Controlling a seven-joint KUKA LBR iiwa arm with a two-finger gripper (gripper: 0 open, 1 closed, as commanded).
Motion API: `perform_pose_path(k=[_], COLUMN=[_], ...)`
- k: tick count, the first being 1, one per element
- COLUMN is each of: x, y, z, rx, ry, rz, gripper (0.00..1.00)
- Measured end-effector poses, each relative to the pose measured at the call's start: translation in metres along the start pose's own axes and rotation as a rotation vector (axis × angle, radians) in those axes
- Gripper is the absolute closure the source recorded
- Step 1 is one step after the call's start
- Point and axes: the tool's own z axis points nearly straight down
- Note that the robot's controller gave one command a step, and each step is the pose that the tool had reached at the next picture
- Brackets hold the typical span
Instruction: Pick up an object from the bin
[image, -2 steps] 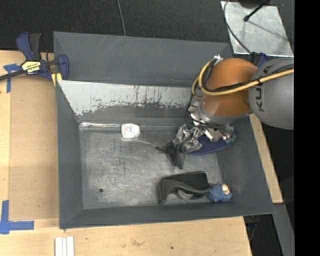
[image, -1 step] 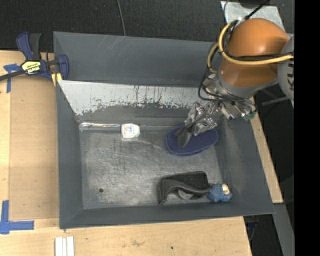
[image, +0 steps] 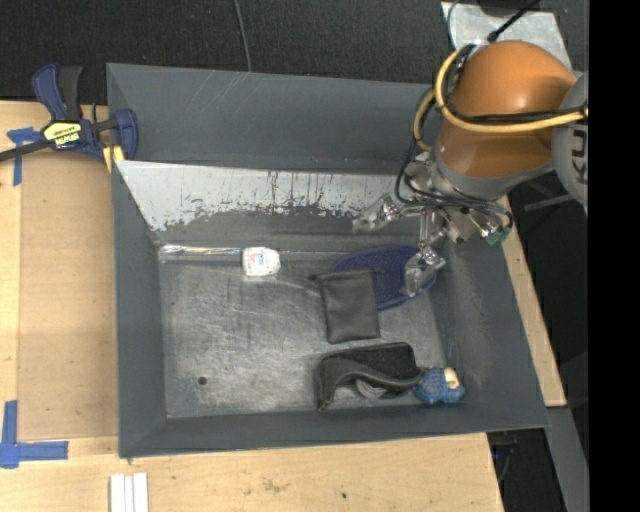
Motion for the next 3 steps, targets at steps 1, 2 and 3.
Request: perform_pose_path(k=[1,2,3], x=[0.001,0.012,0.011], y=[-0.028,-0.050,-0.050], z=[0.104,0.126,0.124], rx=[-0.002,0.000,0.002], ry=[0.005,0.000,-0.003], rz=[0.222,0.186,0.186], gripper=[0.00,0.00,1.00])
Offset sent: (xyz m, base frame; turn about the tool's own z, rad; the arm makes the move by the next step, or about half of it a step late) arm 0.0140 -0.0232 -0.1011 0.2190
